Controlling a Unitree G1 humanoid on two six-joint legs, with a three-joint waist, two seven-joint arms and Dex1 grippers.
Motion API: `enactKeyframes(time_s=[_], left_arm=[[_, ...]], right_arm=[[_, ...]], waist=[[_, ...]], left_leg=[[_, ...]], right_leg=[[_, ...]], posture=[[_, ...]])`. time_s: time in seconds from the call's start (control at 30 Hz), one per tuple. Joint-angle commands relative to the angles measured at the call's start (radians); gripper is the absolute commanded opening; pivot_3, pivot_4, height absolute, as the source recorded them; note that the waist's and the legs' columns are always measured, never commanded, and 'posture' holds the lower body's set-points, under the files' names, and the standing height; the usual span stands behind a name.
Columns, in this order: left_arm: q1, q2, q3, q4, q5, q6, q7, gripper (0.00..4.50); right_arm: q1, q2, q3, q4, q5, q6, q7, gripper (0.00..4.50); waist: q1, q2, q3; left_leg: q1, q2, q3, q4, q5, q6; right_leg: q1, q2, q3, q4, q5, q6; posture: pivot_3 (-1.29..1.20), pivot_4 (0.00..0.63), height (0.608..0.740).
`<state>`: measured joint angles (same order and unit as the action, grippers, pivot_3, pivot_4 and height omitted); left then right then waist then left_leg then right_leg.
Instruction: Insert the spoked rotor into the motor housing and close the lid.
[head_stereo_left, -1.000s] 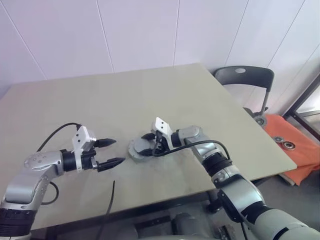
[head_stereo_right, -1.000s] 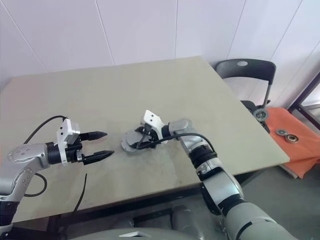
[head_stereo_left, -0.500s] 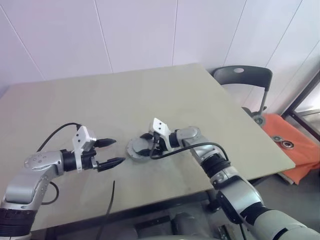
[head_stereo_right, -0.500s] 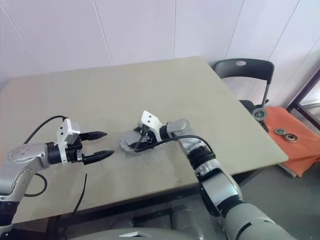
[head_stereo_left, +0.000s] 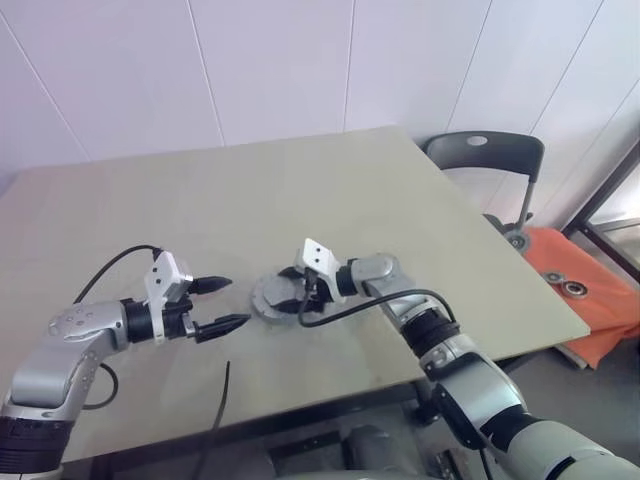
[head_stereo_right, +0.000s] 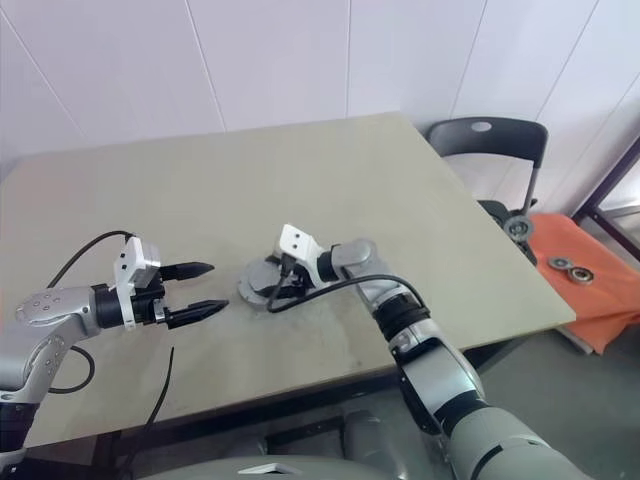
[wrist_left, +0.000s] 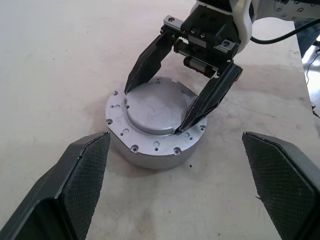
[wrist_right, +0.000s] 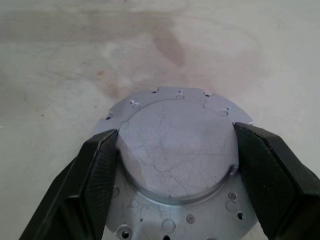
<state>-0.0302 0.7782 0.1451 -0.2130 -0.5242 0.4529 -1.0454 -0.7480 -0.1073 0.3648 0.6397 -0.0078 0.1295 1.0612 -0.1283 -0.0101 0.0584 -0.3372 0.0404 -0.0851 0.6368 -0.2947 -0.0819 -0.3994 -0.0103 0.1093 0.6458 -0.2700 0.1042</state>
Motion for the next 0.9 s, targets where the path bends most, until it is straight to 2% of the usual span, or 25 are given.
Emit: enactKeyframes(time_s=[0.03, 0.67, 0.9], left_arm=[[-0.001, -0.002, 0.016, -0.031, -0.016, -0.002, 0.002, 4.50], [-0.014, -0.019, 0.012, -0.004, 0.012, -0.035, 0.040, 4.50], [-0.070, -0.061, -0.016, 0.022, 0.048, -0.050, 0.079, 4.50]], right_arm=[[0.000, 0.021, 0.024, 0.049, -0.031, -0.009, -0.021, 3.22], [-0.001, 0.006, 0.057, 0.163, -0.073, -0.033, 0.047, 3.22], [-0.009, 0.011, 0.054, 0.179, -0.073, -0.035, 0.044, 3.22]], waist=[[-0.002, 0.000, 0.000], [-0.001, 0.000, -0.001], [0.000, -0.001, -0.002]], left_leg=[[0.000, 0.000, 0.000, 0.000, 0.000, 0.000], [0.005, 0.000, 0.000, -0.001, 0.000, 0.000], [0.016, 0.000, 0.001, -0.005, 0.000, 0.000]], right_leg=[[0.000, 0.000, 0.000, 0.000, 0.000, 0.000], [0.004, 0.001, 0.000, 0.001, -0.002, -0.002], [0.012, 0.000, 0.001, -0.002, -0.003, -0.004]], posture=[[0.00, 0.000, 0.740], [0.00, 0.000, 0.740], [0.00, 0.000, 0.740]])
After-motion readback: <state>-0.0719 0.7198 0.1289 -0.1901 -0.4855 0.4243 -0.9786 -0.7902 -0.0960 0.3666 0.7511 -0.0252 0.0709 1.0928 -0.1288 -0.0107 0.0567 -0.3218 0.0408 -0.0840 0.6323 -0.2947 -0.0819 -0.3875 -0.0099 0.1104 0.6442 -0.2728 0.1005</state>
